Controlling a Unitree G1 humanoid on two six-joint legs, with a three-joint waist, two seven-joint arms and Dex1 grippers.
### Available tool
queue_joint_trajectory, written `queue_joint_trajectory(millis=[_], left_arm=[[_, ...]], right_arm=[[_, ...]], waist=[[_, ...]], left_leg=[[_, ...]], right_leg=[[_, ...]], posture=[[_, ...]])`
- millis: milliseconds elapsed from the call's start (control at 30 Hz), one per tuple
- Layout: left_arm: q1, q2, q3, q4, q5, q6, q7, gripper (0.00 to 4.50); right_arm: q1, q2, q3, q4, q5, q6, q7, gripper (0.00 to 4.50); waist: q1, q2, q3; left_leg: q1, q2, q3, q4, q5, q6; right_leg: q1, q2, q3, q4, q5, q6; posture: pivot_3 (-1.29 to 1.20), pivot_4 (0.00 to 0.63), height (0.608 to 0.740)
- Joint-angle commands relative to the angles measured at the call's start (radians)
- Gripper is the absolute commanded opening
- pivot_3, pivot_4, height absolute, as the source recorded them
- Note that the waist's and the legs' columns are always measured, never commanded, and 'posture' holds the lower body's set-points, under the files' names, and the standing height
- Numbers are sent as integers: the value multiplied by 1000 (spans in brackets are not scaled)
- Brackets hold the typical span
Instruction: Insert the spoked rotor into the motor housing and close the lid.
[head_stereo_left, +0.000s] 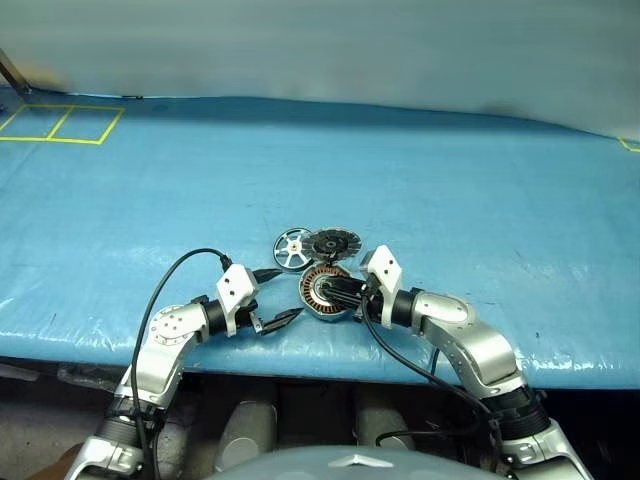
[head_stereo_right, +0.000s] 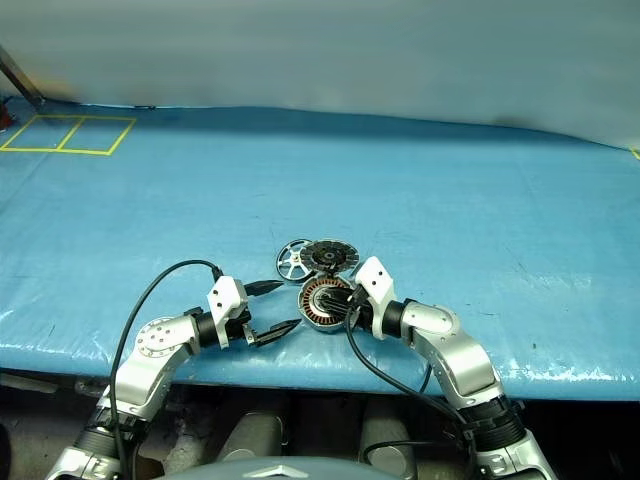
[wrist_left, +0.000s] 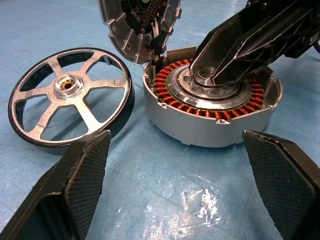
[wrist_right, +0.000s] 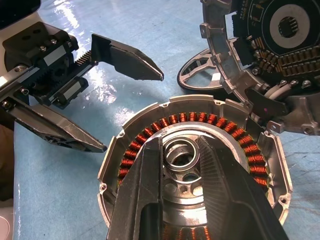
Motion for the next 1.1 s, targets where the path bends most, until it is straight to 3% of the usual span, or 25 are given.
queue_joint_trajectory(millis=[33,467,700,933,1033,1100], left_arm=[[0,-3,7,-14,-3,-19,1,4500],[2,0,8,-16,-2,-17,3,4500],[3,0,9,-17,0,-18,4,4500],[0,-2,7,-11,3,-20,5,4500],[-2,-3,7,-8,5,-22,6,4500],[-3,-4,8,-7,6,-22,6,4500]], right_arm=[[-9,-8,-3,-22,-4,-21,9,656],[-8,-9,4,-13,-6,-7,18,656],[-3,6,-24,-25,18,-12,16,3040],[-6,16,-47,-41,64,1,26,3040],[-7,16,-52,-44,82,9,31,2425],[-6,10,-47,-42,73,9,28,1773]], waist=[[0,0,0],[0,0,0],[0,0,0],[0,0,0],[-1,0,0],[-1,0,0]], left_leg=[[0,0,0,0,0,0],[0,0,0,0,0,0],[1,0,0,0,0,0],[1,0,0,0,0,0],[1,0,0,0,0,0],[1,0,0,0,0,0]], right_leg=[[0,0,0,0,0,0],[0,0,0,0,0,0],[1,0,0,0,0,0],[1,0,0,0,0,0],[1,0,0,0,0,0],[1,0,0,0,0,0]], posture=[[0,150,740],[0,150,740],[0,150,740],[0,150,740],[0,150,740],[0,150,740]])
